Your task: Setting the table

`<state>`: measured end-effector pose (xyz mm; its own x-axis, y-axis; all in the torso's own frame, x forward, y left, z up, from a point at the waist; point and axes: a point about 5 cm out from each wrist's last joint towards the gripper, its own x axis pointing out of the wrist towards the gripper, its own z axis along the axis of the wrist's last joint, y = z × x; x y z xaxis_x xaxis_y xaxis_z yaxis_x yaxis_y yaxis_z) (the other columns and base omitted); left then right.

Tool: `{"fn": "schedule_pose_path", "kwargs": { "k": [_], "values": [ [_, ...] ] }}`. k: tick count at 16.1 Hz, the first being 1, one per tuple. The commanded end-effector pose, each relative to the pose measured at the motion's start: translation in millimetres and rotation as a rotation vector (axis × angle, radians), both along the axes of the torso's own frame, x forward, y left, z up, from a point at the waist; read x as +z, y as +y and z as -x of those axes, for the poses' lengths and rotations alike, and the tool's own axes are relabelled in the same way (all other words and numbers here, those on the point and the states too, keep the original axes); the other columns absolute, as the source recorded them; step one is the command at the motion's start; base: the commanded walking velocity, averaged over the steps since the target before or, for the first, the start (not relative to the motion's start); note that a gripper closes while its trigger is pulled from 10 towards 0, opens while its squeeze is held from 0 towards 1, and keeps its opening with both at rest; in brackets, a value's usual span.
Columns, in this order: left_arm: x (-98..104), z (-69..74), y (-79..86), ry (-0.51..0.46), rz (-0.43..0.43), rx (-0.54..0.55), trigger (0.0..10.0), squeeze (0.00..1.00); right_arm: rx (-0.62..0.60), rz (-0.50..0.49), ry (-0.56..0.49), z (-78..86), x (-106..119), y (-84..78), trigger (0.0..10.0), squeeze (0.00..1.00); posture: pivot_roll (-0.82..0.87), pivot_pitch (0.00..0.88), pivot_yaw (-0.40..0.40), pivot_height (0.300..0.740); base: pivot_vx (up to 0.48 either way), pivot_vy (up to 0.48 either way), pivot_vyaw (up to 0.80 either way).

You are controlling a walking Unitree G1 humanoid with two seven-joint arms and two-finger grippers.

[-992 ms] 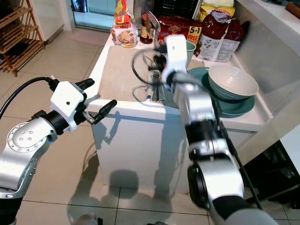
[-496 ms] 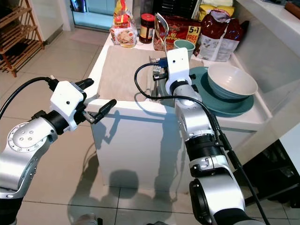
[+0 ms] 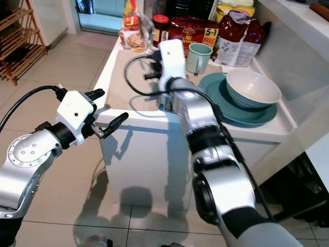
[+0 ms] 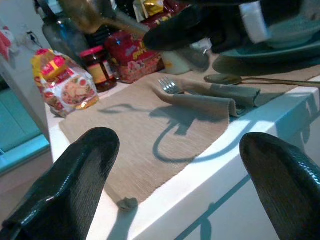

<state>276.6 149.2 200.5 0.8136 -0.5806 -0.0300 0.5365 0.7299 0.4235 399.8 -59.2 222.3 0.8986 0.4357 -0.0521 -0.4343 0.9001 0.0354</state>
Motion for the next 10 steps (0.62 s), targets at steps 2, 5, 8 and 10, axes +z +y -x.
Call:
{"fn": "schedule_pose_path", "kwargs": {
  "k": [2, 5, 8, 10],
  "values": [
    [-0.9, 5.1, 4.1, 0.009, -0.041, 0.004, 10.0, 0.00, 0.002, -0.026, 0.119, -4.1, -12.1, -2.9, 10.0, 0.00, 0.23, 0.024, -0.119, 0.740, 0.000, 0.000, 0.00],
    [-4.2, 11.5, 13.6, 0.023, -0.085, 0.032, 10.0, 0.00, -0.026, -0.004, 0.224, -4.2, -29.3, -3.5, 10.0, 0.00, 0.25, 0.027, -0.142, 0.740, 0.000, 0.000, 0.00],
    [-5.9, 14.2, 13.8, 0.031, -0.089, 0.036, 10.0, 0.00, -0.010, -0.018, 0.251, -3.6, -32.4, -2.2, 10.0, 0.00, 0.25, 0.026, -0.146, 0.740, 0.000, 0.000, 0.00],
    [-6.2, 13.9, 12.9, 0.030, -0.092, 0.037, 10.0, 0.00, 0.014, -0.044, 0.251, -3.6, -31.5, 0.8, 10.0, 0.00, 0.25, 0.024, -0.147, 0.740, 0.000, 0.000, 0.00]
  ]
}}
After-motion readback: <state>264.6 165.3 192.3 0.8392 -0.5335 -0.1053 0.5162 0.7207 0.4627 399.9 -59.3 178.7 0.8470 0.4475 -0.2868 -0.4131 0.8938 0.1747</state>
